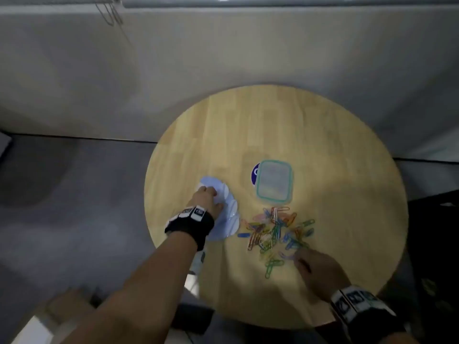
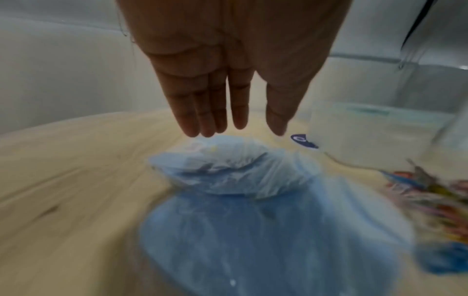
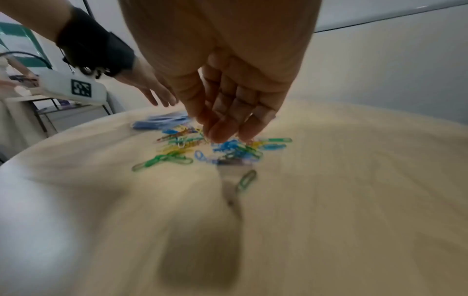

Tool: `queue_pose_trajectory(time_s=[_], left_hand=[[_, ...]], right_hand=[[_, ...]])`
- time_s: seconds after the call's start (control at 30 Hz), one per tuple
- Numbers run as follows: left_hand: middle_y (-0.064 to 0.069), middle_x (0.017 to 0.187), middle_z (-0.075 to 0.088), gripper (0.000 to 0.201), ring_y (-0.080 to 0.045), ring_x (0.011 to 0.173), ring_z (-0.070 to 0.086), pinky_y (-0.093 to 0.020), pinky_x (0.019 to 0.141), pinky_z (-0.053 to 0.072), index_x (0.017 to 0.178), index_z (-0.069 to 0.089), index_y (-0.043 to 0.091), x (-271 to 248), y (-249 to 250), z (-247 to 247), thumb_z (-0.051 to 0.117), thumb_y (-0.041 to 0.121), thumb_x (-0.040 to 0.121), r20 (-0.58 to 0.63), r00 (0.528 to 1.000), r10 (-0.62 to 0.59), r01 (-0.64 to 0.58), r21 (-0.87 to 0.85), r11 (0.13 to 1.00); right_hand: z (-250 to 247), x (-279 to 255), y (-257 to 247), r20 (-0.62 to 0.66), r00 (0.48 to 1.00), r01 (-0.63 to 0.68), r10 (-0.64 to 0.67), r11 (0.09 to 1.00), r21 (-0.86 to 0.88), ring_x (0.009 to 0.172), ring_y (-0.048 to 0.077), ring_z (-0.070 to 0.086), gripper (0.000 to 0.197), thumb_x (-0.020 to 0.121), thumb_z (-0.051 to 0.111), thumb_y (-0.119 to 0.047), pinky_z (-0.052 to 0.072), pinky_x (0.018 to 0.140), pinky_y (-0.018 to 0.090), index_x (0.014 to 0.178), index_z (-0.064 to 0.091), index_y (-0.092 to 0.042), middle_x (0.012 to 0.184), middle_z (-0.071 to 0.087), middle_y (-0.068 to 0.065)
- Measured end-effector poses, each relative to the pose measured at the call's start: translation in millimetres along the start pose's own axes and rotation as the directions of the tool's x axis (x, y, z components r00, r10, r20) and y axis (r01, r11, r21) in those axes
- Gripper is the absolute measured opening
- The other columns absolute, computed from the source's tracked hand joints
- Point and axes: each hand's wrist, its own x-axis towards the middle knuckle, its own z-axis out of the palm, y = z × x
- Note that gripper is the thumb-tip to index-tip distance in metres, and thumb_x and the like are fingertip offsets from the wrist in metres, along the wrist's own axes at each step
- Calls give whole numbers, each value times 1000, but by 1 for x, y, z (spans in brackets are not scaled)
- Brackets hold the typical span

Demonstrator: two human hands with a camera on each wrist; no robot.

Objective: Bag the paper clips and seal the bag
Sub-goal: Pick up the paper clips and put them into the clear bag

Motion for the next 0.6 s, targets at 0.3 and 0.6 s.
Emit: queue_pose_trajectory(time_s=[0.3, 0.6], left_hand=[[-16, 109, 65, 31, -33, 100, 60, -32, 81, 45, 104, 62, 7, 22, 2, -6, 47, 29, 89, 63, 998, -4, -9, 209, 978], [-16, 84, 70, 22, -34, 79, 63, -33, 67, 44, 82, 70, 9, -65, 22, -28, 57, 27, 84, -311, 947, 74, -127, -153, 980]], right_hand=[[-16, 48, -32, -22, 994, 111, -109, 978, 174, 64, 24, 56, 8, 85, 53, -21, 43, 58, 33, 79, 55, -17, 69, 59, 1], [-55, 72, -96, -20, 1000, -2, 17, 802, 597, 69, 20, 67, 10, 84, 61, -19, 54, 71, 34, 77, 64, -13, 73, 72, 3]])
